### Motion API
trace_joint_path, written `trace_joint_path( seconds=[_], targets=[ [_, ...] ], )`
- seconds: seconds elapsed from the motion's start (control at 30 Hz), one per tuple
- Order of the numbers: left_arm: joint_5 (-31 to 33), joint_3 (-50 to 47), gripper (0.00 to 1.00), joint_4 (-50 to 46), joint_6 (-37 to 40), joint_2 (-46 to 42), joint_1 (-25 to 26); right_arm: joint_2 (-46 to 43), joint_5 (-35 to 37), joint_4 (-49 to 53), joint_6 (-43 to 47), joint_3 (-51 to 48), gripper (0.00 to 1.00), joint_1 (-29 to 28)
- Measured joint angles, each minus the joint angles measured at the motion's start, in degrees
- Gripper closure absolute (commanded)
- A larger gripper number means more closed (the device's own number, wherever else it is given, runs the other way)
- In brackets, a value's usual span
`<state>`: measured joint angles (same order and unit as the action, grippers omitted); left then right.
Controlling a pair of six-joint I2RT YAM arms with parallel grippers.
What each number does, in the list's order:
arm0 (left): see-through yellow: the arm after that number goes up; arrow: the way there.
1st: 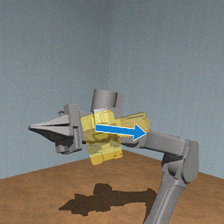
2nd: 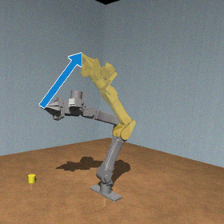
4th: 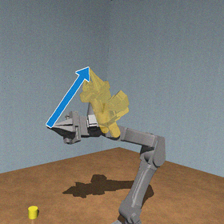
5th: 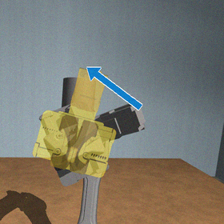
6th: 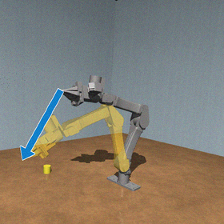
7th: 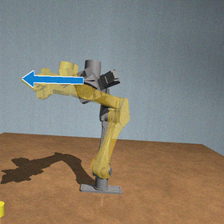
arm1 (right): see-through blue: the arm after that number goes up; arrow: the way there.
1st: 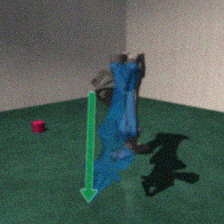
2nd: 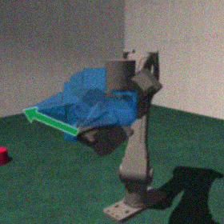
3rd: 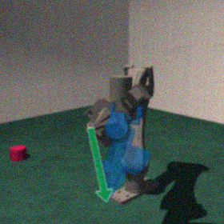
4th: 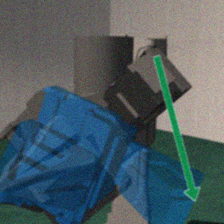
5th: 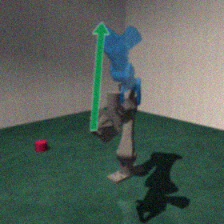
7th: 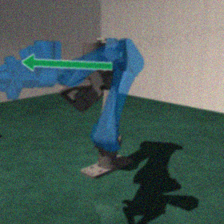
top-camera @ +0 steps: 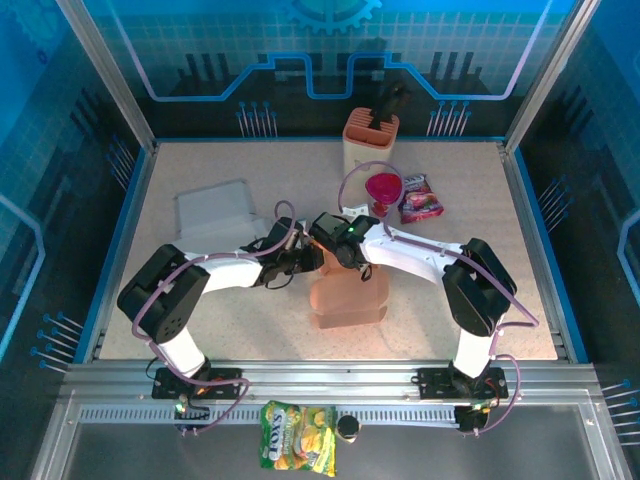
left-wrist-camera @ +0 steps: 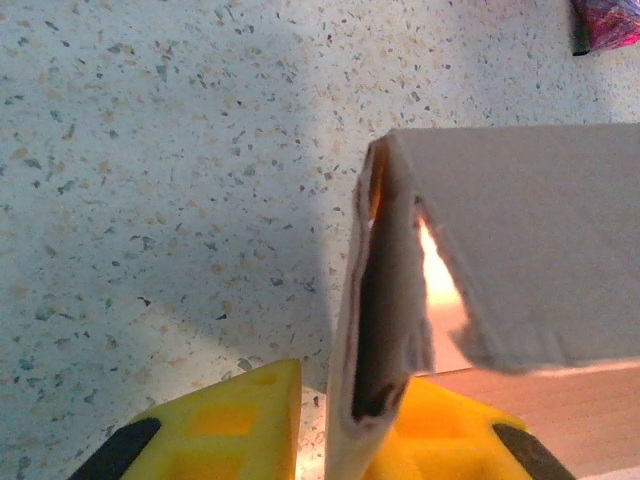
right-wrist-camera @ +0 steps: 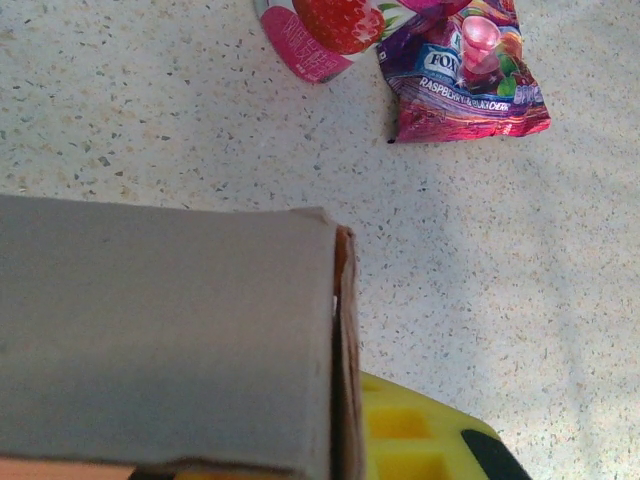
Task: Fold the paper box
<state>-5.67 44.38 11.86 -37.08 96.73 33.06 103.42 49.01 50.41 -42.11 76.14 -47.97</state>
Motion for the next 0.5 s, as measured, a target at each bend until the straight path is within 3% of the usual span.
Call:
trace_joint_path(
  seconds=[0.5],
  targets=[
    [3.89, 0.09, 0.77, 0.68, -0.50, 2.21, 2.67, 0.00, 0.00, 0.00, -0.17, 0.00, 1.00, 0.00]
  ],
)
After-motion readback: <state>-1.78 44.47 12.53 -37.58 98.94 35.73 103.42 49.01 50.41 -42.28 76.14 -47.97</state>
